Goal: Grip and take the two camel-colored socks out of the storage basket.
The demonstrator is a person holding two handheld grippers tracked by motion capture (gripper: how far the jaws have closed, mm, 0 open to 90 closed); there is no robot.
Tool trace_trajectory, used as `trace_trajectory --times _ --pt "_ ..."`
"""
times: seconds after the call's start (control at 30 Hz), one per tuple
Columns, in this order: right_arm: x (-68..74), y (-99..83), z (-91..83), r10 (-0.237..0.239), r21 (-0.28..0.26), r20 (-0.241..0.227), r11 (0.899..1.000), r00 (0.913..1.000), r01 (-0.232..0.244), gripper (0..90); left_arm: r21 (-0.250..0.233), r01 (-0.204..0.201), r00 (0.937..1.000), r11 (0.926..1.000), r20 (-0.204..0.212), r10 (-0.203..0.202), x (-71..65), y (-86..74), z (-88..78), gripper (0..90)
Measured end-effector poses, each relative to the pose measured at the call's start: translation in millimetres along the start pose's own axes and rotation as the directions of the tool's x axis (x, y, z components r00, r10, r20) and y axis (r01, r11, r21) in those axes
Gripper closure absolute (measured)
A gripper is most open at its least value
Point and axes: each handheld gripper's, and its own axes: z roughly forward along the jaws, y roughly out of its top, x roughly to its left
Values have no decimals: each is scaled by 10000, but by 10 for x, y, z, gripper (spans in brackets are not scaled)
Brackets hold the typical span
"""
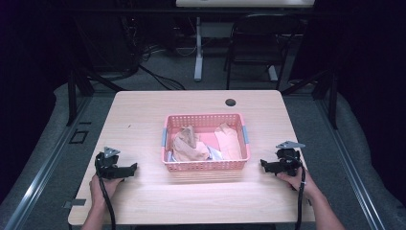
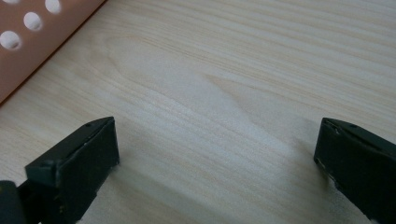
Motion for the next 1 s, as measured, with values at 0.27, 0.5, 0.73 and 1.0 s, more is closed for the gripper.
trace_trajectory --times 0.27,0.5,0.73,1.0 --pt "6 -4 0 34 -29 -6 10000 10000 -34 0 83 29 10000 10000 -7 -29 -18 26 17 1" --pt "13 -5 -2 72 -33 21 10000 10000 -72 0 452 157 9997 9989 182 -165 16 165 -63 3" --pt "19 -5 -9 93 9 88 10000 9999 -93 0 249 110 9976 9996 676 -126 3 396 -273 3" --pt "27 -10 -10 130 -7 136 9999 9998 -130 0 467 -615 9909 9970 1224 554 -88 663 -379 6"
